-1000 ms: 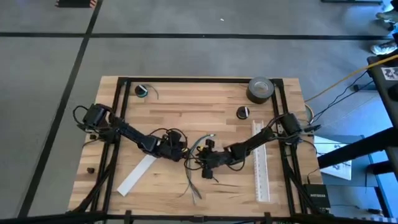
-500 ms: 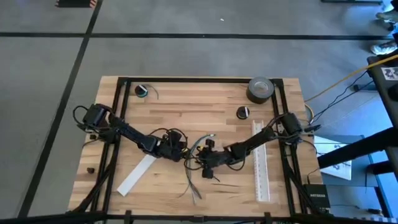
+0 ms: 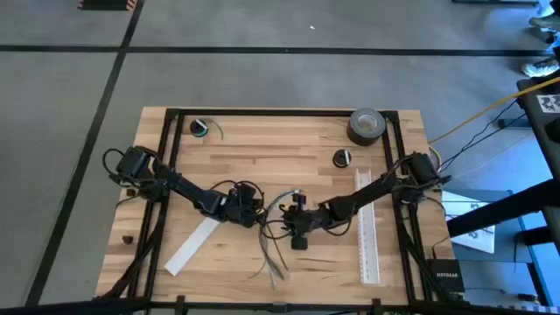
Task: Ziptie cables
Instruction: Wrap the cable wires using the black zip tie
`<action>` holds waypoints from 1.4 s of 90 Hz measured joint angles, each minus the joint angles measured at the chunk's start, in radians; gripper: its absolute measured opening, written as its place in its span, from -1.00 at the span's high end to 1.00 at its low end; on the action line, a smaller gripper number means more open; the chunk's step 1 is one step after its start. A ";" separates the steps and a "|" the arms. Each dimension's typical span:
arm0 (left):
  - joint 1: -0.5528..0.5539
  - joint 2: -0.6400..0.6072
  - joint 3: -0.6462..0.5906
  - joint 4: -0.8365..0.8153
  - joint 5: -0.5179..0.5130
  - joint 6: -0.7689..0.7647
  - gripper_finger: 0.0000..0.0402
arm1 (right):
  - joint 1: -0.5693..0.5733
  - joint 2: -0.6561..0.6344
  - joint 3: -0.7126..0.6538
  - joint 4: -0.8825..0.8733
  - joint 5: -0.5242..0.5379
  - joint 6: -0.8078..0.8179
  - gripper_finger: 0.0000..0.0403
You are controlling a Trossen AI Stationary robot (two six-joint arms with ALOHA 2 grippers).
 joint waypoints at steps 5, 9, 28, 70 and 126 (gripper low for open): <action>0.000 0.000 0.000 -0.001 0.000 0.000 1.00 | 0.000 -0.009 0.000 -0.018 -0.002 0.004 0.01; 0.000 0.000 0.000 0.000 0.000 0.000 1.00 | 0.000 -0.019 0.000 -0.028 -0.015 0.004 -0.08; 0.000 0.000 0.000 -0.001 0.000 -0.001 1.00 | 0.000 -0.096 0.002 -0.115 -0.071 0.000 -0.37; 0.000 -0.001 0.000 -0.001 -0.001 0.006 1.00 | 0.017 -0.237 -0.072 -0.253 -0.157 -0.031 -0.31; 0.000 -0.001 0.000 -0.002 -0.001 0.006 1.00 | 0.155 -0.237 -0.176 -0.122 -0.130 0.015 -0.31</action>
